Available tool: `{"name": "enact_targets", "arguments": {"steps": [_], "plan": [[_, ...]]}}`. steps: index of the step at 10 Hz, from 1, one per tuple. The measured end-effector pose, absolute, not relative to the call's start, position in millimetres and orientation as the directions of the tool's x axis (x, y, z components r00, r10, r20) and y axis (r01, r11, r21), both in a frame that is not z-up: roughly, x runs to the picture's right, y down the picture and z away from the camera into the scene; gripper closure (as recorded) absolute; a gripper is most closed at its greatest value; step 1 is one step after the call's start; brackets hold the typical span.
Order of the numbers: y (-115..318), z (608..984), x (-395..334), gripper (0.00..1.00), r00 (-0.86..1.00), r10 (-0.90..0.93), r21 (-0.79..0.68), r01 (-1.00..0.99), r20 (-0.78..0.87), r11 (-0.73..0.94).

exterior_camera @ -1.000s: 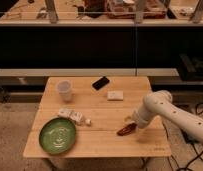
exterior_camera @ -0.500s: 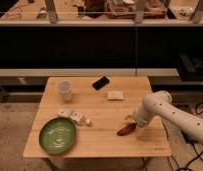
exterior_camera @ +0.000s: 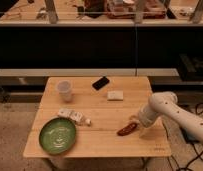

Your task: Drag the pepper across the table

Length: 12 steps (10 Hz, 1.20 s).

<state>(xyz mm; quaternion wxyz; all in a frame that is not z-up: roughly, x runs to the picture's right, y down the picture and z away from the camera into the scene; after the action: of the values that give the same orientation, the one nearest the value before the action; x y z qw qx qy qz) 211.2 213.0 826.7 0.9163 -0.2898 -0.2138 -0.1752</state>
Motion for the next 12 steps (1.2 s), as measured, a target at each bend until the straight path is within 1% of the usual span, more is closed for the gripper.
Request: {"name": "enact_targets", "arguments": {"steps": [6, 12], "plan": [[217, 826, 211, 0.35, 0.841, -0.161, -0.447, 0.425, 0.517, 0.787], [216, 831, 199, 0.35, 0.835, -0.192, -0.441, 0.45, 0.516, 0.776]]}}
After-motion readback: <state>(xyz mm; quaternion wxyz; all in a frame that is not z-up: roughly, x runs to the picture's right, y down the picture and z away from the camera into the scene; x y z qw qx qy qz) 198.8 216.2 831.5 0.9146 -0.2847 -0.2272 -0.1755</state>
